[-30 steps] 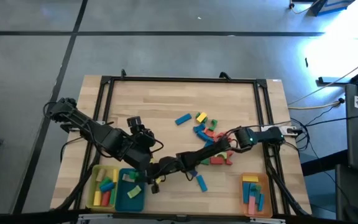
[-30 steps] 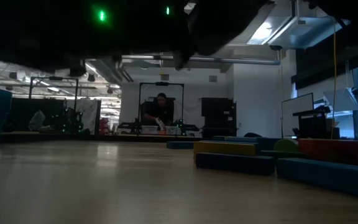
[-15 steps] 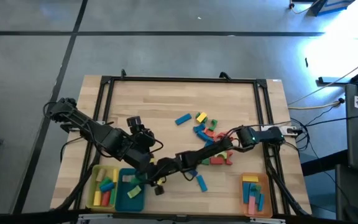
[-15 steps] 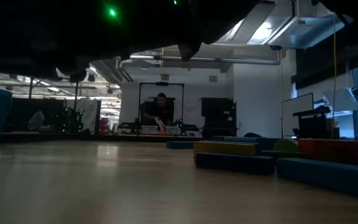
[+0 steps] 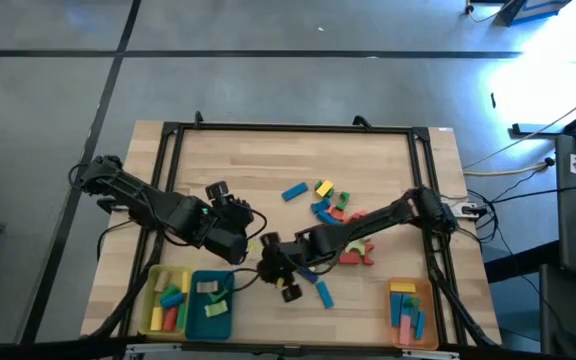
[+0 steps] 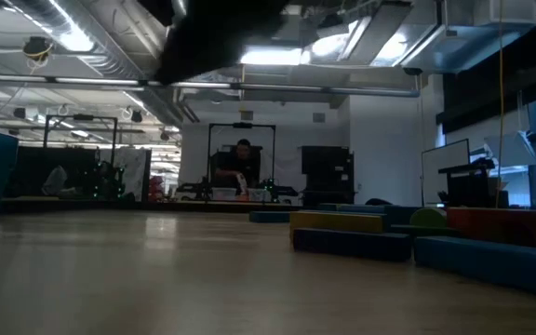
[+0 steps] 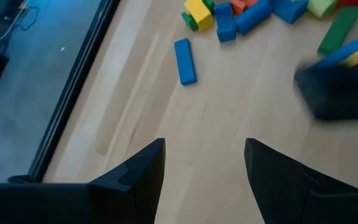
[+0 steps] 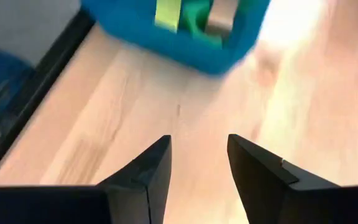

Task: Sort blocks by size
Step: Put the dark blue rectangular block into the orange bin

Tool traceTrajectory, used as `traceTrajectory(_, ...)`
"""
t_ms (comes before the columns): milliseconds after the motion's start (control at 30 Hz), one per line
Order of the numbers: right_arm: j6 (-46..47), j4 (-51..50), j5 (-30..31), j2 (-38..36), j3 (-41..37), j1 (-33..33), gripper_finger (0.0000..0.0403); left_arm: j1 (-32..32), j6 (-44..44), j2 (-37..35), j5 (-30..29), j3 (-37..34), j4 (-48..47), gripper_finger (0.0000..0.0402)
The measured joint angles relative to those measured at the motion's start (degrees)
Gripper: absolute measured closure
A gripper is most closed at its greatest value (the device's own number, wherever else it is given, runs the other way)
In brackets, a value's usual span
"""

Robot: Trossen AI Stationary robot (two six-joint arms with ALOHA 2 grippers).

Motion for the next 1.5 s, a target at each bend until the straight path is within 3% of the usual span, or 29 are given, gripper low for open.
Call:
traceTrajectory(167,1.73,-14.79,0.01,-4.35,0.02,0.44,0.0243,2.26,3.82,-0.15,0.08,0.0,-0.23,0.0204)
traceTrajectory(400,5.58,-27.71,0.8,-10.29,0.0,1.55,0.0243,6.22,5.88,0.16,2.94,-0.08,2.5,0.0204)
traceTrajectory(533,8.2,-34.62,4.69,-13.9,-0.09,3.07,0.0243,7.87,10.03,0.37,4.6,-2.19,8.69,0.0204)
traceTrajectory(667,12.76,-40.34,12.82,-18.06,-1.13,5.61,0.0243,9.68,15.49,0.38,7.23,-7.08,18.19,0.0204)
traceTrajectory(900,25.19,-40.14,21.01,-31.09,-17.25,8.77,0.0243,14.27,24.43,0.46,15.73,-17.86,42.0,0.0204)
traceTrajectory(1133,36.38,-32.77,22.06,-43.7,-33.44,8.63,0.0243,18.81,29.94,2.51,22.33,-24.46,64.84,0.0204)
traceTrajectory(1267,37.96,-30.11,21.95,-46.95,-39.3,8.63,0.0243,19.72,29.01,5.2,24.22,-25.01,71.53,0.0204)
traceTrajectory(1500,38.02,-28.3,20.72,-48.31,-43.97,8.63,0.0243,17.77,30.99,12.69,36.69,-25.16,79.06,0.0204)
